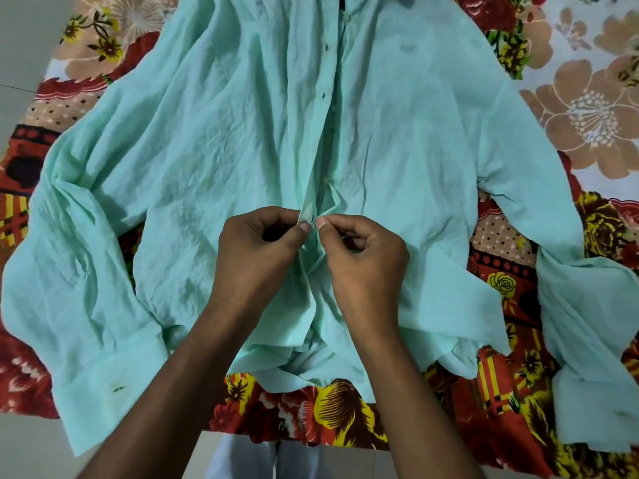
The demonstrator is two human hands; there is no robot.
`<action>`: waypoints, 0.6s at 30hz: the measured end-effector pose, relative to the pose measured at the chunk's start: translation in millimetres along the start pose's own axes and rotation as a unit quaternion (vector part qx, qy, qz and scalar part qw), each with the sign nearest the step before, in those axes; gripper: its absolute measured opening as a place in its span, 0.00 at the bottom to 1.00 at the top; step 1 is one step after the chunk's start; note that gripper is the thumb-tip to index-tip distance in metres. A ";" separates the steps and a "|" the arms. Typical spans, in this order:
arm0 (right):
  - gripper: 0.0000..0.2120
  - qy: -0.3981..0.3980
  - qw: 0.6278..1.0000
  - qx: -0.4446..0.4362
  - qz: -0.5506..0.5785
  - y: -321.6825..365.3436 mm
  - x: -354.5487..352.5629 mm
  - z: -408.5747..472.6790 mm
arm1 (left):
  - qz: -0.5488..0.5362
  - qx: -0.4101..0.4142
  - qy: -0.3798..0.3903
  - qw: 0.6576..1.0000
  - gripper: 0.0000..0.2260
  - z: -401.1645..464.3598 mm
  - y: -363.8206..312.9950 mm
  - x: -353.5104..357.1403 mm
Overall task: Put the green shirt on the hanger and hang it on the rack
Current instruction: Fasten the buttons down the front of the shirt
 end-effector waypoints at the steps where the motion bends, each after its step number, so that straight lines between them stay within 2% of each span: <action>1: 0.02 0.006 1.000 0.013 0.004 -2.0 2.5 0.7 | 0.000 0.002 0.003 1.000 0.07 -0.6 -0.1 1.1; 5: 0.02 0.014 0.998 0.059 0.033 -12.1 6.8 2.0 | 0.000 0.000 -0.004 1.000 0.03 -1.8 3.8 -0.6; 11: 0.01 0.029 0.993 0.092 0.070 -16.9 9.3 0.4 | 0.033 0.014 -0.008 0.999 0.04 -1.0 3.3 -1.4; 13: 0.01 0.036 0.992 0.097 0.073 -17.8 10.2 0.6 | 0.034 0.023 0.001 0.999 0.07 -2.3 -0.6 0.8; 16: 0.01 0.041 0.992 0.095 0.077 -17.3 9.2 2.7 | -0.005 0.020 0.016 1.000 0.14 -2.2 -2.9 1.8; 18: 0.02 0.038 0.992 0.091 0.080 -16.4 6.4 3.9 | -0.052 -0.001 0.026 0.998 0.12 1.5 2.5 3.2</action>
Point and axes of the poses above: each hand's wrist, its own z-axis towards the middle knuckle, its own x-axis out of the palm, y = z × x, the point moved 9 cm from there along z, towards the middle knuckle, and after that the axes turned 2 degrees about z, right-handed, at the moved point
